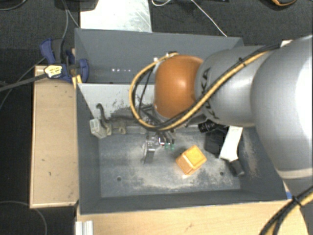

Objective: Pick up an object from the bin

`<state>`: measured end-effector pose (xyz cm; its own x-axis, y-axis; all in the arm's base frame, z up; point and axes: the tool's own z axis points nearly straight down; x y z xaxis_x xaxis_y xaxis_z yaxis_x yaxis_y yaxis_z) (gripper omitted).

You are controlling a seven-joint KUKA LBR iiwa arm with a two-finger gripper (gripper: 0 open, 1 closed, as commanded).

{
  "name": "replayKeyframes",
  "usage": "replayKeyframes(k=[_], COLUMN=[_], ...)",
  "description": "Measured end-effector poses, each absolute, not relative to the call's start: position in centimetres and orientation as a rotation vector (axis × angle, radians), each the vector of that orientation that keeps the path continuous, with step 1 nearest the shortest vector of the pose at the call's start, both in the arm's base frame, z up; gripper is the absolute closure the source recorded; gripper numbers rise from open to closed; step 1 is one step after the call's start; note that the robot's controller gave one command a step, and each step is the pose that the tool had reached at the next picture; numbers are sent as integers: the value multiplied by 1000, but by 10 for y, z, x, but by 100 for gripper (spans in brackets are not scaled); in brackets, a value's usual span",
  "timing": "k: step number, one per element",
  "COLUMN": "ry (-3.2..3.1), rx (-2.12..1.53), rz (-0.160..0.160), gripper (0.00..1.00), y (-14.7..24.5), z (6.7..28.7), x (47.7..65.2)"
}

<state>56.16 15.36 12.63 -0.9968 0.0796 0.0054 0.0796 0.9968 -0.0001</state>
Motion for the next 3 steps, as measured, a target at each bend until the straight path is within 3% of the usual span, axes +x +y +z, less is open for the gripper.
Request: replayKeyframes(k=[1, 2, 3], ry=[-3141, -3133, -3137], rx=[-195, -249, -144], rz=[-3, 0, -1], gripper=[0, 0, 0], y=[128, 87, 66], z=[157, 207, 120], x=[554, 527, 507])
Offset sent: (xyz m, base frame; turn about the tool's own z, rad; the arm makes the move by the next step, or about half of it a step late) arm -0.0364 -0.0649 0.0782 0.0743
